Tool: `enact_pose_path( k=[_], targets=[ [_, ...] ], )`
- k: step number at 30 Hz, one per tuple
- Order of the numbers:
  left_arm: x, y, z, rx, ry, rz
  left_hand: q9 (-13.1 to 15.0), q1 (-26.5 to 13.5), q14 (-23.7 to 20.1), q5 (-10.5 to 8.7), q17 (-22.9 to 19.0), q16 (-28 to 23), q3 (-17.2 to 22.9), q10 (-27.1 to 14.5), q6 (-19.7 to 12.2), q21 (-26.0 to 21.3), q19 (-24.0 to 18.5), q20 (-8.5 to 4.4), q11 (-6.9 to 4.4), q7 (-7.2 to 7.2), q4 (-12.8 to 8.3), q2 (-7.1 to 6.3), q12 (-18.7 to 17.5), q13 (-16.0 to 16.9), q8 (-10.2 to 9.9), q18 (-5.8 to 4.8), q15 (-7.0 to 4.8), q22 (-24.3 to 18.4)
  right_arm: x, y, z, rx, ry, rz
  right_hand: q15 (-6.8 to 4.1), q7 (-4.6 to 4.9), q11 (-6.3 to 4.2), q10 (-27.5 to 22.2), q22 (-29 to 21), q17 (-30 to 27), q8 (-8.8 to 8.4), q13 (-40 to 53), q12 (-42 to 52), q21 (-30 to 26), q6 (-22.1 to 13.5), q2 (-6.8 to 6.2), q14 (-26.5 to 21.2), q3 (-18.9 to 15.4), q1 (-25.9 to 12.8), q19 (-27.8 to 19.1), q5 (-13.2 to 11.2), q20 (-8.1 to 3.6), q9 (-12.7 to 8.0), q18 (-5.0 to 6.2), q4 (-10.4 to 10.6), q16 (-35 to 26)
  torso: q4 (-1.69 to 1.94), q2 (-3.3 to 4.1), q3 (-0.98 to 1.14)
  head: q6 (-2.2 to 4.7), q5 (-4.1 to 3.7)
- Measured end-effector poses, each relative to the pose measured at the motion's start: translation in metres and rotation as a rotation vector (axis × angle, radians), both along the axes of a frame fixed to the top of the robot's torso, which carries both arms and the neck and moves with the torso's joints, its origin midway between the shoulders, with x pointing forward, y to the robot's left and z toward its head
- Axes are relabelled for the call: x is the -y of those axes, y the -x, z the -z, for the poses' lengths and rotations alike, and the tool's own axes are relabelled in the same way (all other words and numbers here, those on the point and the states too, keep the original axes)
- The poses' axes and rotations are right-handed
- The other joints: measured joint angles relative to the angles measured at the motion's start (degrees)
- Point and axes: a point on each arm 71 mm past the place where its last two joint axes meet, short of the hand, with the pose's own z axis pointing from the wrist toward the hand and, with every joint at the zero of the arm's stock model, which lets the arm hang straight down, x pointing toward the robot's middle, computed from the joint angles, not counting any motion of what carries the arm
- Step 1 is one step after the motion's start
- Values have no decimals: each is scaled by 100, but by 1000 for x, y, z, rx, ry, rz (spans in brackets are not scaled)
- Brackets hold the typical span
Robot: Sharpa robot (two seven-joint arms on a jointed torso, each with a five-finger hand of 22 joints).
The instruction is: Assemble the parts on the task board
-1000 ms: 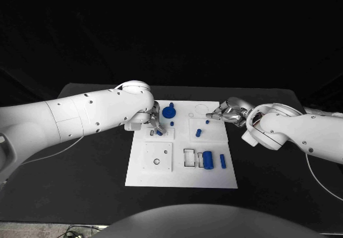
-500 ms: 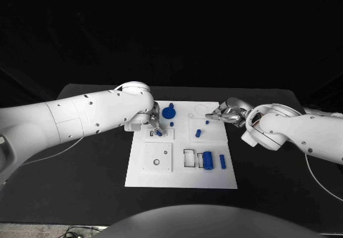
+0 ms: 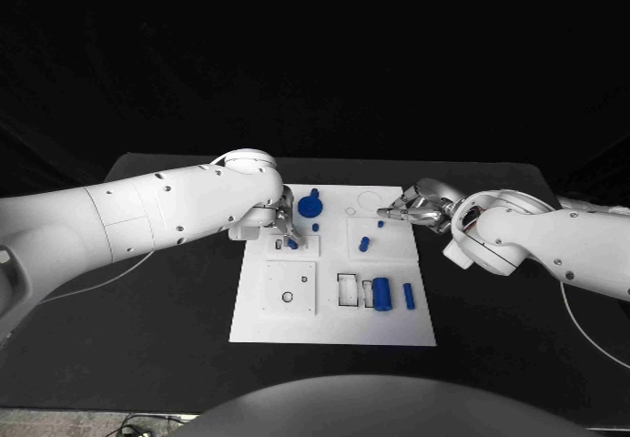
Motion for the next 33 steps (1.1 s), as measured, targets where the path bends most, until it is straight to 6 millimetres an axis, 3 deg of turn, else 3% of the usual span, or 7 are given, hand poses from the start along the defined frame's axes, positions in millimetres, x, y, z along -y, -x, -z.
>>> enact_pose_path(
  k=[25,31,33],
  targets=[
    [0,-1,2,12,9,-11,12,63,0,-34,4,0,73,0,4,0,0,0,0,-5,-10,58,0,1,-38,-1,0,0,0,0,0,0,0,-1,0,0,0,0,4,-1,0,-1,0,0,0,0,0,-16,0,0,0,0,-1,0,-16,0,-1,-3,1,0,-13],
    [0,-1,2,11,8,-10,13,73,-3,-45,4,0,77,0,4,0,0,0,0,-5,18,26,0,1,-38,0,3,0,0,0,0,0,0,0,0,0,0,0,3,4,0,-2,0,0,0,0,0,-16,0,0,0,0,-2,0,-16,0,-1,-2,1,-2,-16],
    [0,-1,2,10,7,-10,25,-35,-7,-44,3,0,0,4,6,0,0,0,4,-7,39,-77,0,1,-36,0,32,0,0,0,0,0,0,0,0,0,0,0,3,4,0,-2,0,0,0,0,0,-16,0,0,0,0,-1,0,-16,0,-1,-2,1,-3,-18]
  ],
)
